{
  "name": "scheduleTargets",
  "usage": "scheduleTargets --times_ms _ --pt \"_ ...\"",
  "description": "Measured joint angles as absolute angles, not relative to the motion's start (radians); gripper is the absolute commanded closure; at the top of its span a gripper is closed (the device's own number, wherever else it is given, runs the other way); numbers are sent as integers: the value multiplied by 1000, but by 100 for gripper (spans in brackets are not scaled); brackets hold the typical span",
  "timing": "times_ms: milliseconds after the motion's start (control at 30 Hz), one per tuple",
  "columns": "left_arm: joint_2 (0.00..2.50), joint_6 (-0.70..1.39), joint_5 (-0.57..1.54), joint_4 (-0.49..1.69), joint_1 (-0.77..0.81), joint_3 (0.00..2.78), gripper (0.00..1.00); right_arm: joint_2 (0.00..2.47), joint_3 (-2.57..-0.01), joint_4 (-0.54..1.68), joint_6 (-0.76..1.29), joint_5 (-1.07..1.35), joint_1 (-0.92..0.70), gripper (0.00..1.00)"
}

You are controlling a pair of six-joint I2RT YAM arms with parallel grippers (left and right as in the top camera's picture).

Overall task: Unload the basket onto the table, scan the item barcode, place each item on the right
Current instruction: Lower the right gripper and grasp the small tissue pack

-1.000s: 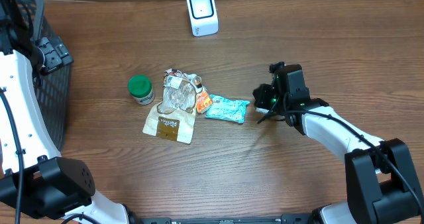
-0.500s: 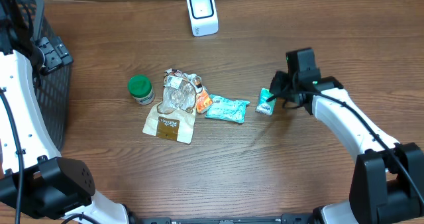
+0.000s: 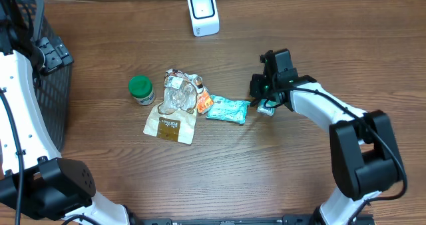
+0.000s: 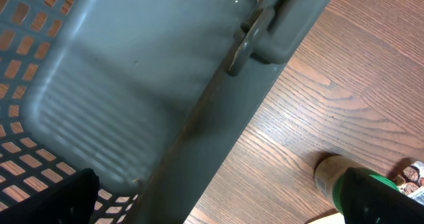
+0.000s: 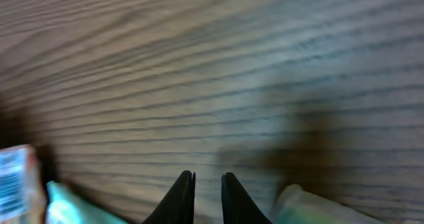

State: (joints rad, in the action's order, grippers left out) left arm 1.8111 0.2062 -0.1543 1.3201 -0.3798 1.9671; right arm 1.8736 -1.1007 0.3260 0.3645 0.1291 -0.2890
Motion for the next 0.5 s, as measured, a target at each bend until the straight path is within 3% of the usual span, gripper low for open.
scheduleTargets --times_ms 433,500 --pt "1811 206 -154 1320 -380 1967 0 1871 -1103 588 475 51 -104 83" --pt "1811 206 -154 1320 -380 1967 0 1871 -1113 642 463 104 -86 78"
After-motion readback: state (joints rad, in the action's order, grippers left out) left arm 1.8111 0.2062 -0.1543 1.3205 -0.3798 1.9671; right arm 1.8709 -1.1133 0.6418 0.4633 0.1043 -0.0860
